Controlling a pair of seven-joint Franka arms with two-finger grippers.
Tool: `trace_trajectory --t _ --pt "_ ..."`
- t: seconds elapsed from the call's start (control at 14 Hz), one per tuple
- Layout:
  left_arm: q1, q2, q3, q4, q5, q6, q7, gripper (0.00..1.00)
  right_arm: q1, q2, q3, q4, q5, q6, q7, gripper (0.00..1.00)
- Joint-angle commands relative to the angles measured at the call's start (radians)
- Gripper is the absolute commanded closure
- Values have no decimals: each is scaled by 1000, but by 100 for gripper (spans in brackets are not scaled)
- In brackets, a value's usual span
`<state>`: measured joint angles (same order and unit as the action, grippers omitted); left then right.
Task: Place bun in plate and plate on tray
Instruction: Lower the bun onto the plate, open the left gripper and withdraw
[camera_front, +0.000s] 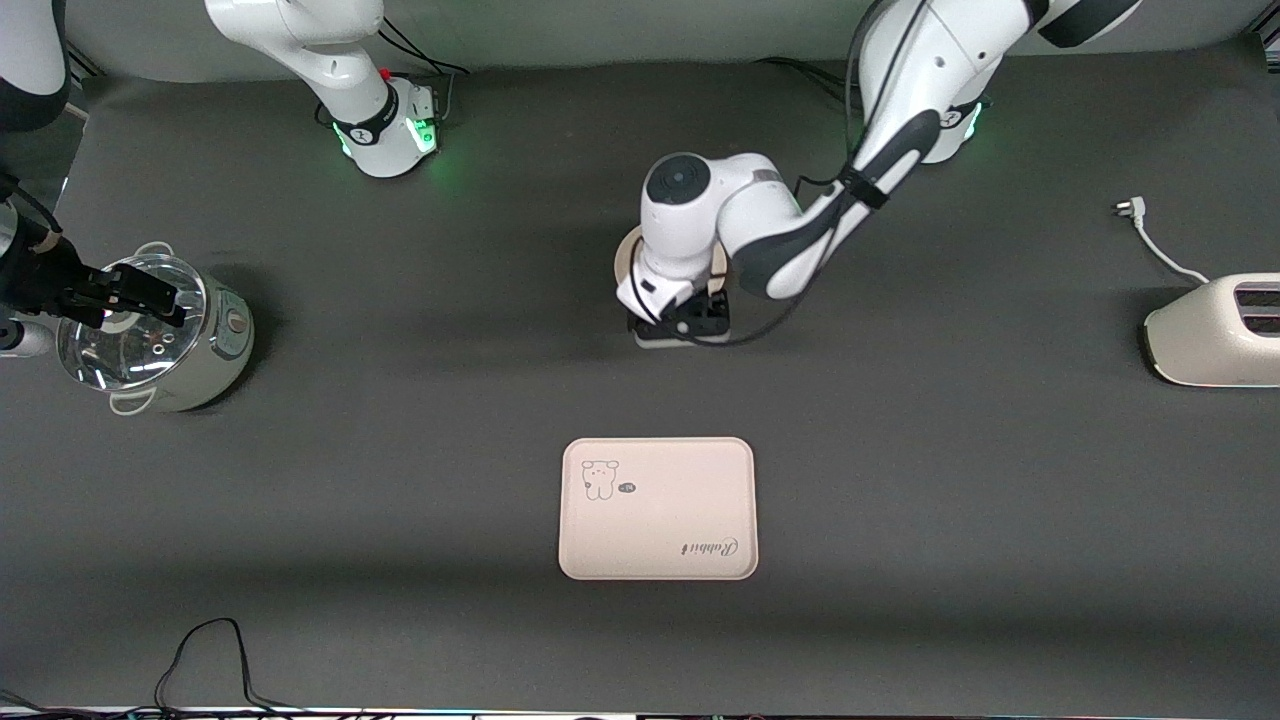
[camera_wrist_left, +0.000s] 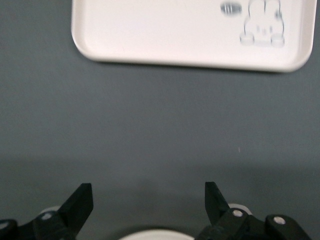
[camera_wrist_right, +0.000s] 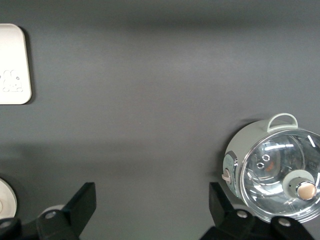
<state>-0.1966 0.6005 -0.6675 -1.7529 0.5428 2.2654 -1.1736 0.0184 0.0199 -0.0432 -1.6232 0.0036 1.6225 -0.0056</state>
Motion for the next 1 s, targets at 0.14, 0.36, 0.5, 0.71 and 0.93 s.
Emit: trace_trajectory --t 0.14,0.36,0.5,0.71,0.93 --pt "-3 -1 173 214 -240 -168 438 0 115 -46 0 -49 -13 -13 83 0" --pt "-3 -2 322 375 -390 -358 711 0 247 -58 0 -70 -11 -12 246 0" --pt "-4 -13 483 449 -539 -461 884 0 342 -60 0 -75 -5 -13 341 0" --pt "-7 -91 682 472 -567 -567 997 0 539 -52 2 -81 -5 -4 549 0" --pt "-12 -194 779 463 -544 -604 1066 0 719 -37 0 -83 22 43 764 0"
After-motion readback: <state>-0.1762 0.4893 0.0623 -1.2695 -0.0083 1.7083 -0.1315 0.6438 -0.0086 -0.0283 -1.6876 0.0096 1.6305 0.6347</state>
